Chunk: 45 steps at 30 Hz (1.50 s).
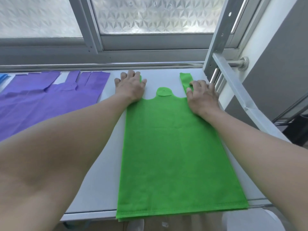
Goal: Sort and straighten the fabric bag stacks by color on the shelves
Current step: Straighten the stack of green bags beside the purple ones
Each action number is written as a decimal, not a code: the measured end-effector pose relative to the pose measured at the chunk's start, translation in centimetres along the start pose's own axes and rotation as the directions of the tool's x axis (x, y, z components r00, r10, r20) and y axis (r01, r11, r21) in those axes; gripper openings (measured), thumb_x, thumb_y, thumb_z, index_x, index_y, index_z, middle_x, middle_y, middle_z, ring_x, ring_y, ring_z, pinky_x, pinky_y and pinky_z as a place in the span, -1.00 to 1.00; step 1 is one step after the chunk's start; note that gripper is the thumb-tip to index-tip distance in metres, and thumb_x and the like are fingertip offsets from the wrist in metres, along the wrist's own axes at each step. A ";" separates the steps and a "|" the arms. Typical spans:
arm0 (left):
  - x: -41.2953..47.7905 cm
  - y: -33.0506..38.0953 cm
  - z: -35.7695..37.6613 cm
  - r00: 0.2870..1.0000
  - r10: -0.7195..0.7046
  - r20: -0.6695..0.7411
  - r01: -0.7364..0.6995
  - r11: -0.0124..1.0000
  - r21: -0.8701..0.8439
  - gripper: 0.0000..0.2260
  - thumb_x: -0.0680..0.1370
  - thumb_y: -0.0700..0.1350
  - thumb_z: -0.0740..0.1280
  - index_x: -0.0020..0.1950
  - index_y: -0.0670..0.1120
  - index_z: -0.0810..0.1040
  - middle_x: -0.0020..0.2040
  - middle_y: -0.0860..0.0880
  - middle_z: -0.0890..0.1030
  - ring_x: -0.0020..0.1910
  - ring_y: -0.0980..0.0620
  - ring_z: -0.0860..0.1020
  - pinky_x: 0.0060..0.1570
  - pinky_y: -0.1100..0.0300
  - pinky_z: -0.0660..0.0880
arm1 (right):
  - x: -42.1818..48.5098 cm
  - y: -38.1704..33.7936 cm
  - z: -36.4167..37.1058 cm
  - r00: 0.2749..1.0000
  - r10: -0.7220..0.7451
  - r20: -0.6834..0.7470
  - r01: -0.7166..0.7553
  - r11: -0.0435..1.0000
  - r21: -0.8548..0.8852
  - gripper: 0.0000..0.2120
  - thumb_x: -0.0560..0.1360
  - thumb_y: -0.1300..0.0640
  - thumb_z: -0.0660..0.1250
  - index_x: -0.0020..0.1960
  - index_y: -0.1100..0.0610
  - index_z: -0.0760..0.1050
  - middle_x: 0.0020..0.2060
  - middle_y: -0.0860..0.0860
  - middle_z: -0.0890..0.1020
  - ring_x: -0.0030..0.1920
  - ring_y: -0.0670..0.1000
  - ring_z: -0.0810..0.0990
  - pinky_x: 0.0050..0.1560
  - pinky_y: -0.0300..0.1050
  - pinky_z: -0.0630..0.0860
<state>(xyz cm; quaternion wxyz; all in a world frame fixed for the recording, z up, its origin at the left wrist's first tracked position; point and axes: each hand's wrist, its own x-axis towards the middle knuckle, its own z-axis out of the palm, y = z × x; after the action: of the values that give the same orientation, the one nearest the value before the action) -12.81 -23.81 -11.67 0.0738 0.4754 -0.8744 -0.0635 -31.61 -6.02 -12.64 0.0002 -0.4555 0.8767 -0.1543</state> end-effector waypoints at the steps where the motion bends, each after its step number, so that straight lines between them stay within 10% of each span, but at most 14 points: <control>1: 0.2 0.0 -0.1 1.000 -0.005 0.017 0.005 1.000 -0.001 -0.51 0.72 0.16 -0.03 0.55 -0.06 0.31 0.57 -0.10 0.29 0.51 -0.19 0.25 0.40 -0.20 0.21 | 0.1 0.1 0.0 1.000 0.003 0.010 -0.003 1.000 0.017 -0.54 0.71 -0.10 -0.02 0.51 0.06 0.32 0.47 0.07 0.39 0.44 0.17 0.29 0.37 0.22 0.33; 9: 0.3 0.1 0.0 0.993 -0.020 0.112 0.023 0.999 -0.031 -0.43 0.71 0.18 -0.13 0.68 -0.04 0.07 0.67 0.00 0.10 0.60 -0.15 0.09 0.45 -0.18 0.12 | 0.1 -0.1 0.3 0.999 0.032 0.020 -0.031 0.999 -0.028 -0.54 0.71 -0.10 -0.01 0.54 0.03 0.27 0.50 0.05 0.33 0.47 0.15 0.24 0.40 0.16 0.27; 13: -1.3 -0.2 -0.8 0.991 -0.129 -0.042 0.108 0.937 -0.333 -0.43 0.73 0.12 -0.02 0.70 -0.08 0.02 0.70 -0.05 0.06 0.65 -0.16 0.05 0.55 -0.18 0.06 | 0.6 0.4 -1.1 0.991 0.122 0.060 -0.134 0.960 0.248 -0.52 0.73 -0.09 -0.05 0.55 0.07 0.31 0.50 0.08 0.38 0.51 0.17 0.28 0.44 0.13 0.27; 19: -14.8 -0.4 -1.8 0.961 -0.221 -0.168 0.110 0.858 -0.502 -0.55 0.57 -0.25 0.32 0.47 -0.16 0.43 0.40 -0.16 0.43 0.40 -0.16 0.41 0.45 -0.03 0.36 | -6.4 1.6 -3.4 0.971 0.186 0.152 -0.238 0.830 0.505 -0.53 0.70 -0.05 0.14 0.57 0.08 0.29 0.49 0.10 0.39 0.46 0.10 0.38 0.48 0.16 0.35; 24: -27.4 0.0 -3.3 0.985 0.082 -0.155 -0.114 0.972 -0.206 -0.67 0.55 0.11 0.35 0.18 -0.08 0.60 0.38 -0.11 0.43 0.31 -0.11 0.46 0.31 -0.12 0.49 | -16.5 1.6 -5.4 0.975 0.002 0.222 -0.062 0.963 0.263 -0.43 0.66 -0.07 0.22 0.61 0.02 0.15 0.59 0.11 0.18 0.60 0.17 0.15 0.58 0.22 0.16; 31: -35.1 1.6 -5.2 0.949 0.297 0.104 -0.299 0.954 0.005 -0.22 0.36 0.59 0.27 0.27 -0.01 0.48 0.37 -0.07 0.40 0.30 -0.07 0.42 0.27 -0.04 0.52 | -25.8 3.7 -9.0 0.874 -0.297 0.386 0.294 0.953 0.067 -0.28 0.42 -0.51 0.27 0.46 -0.22 0.27 0.52 -0.02 0.12 0.60 0.08 0.03 0.57 0.33 0.11; 41: -33.8 0.2 -6.2 0.914 0.396 0.087 -0.399 0.916 0.031 -0.61 0.48 0.12 0.37 0.25 0.00 0.56 0.29 -0.01 0.51 0.27 -0.08 0.52 -0.01 -0.04 0.63 | -25.3 4.9 -10.5 0.836 -0.272 0.477 0.211 0.961 0.179 -0.54 0.56 0.03 0.38 0.41 -0.25 0.40 0.42 -0.10 0.26 0.53 -0.01 0.16 0.51 0.18 0.15; 45: -35.1 0.3 -5.1 0.991 0.121 -0.050 -0.128 0.978 -0.166 -0.45 0.39 -0.22 0.56 0.35 -0.02 0.52 0.28 0.01 0.49 0.22 -0.05 0.54 -0.01 -0.01 0.61 | -26.6 4.6 -10.9 0.933 -0.070 0.352 -0.059 0.938 0.342 -0.44 0.50 0.26 0.40 0.43 -0.06 0.36 0.25 -0.02 0.32 0.33 0.05 0.38 0.30 0.03 0.41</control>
<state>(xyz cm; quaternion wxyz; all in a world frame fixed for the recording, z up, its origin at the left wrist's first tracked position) 6.77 5.62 -9.08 0.1349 0.4129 -0.8923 -0.1232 -21.21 20.66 -7.21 0.2402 -0.4711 0.8196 -0.2207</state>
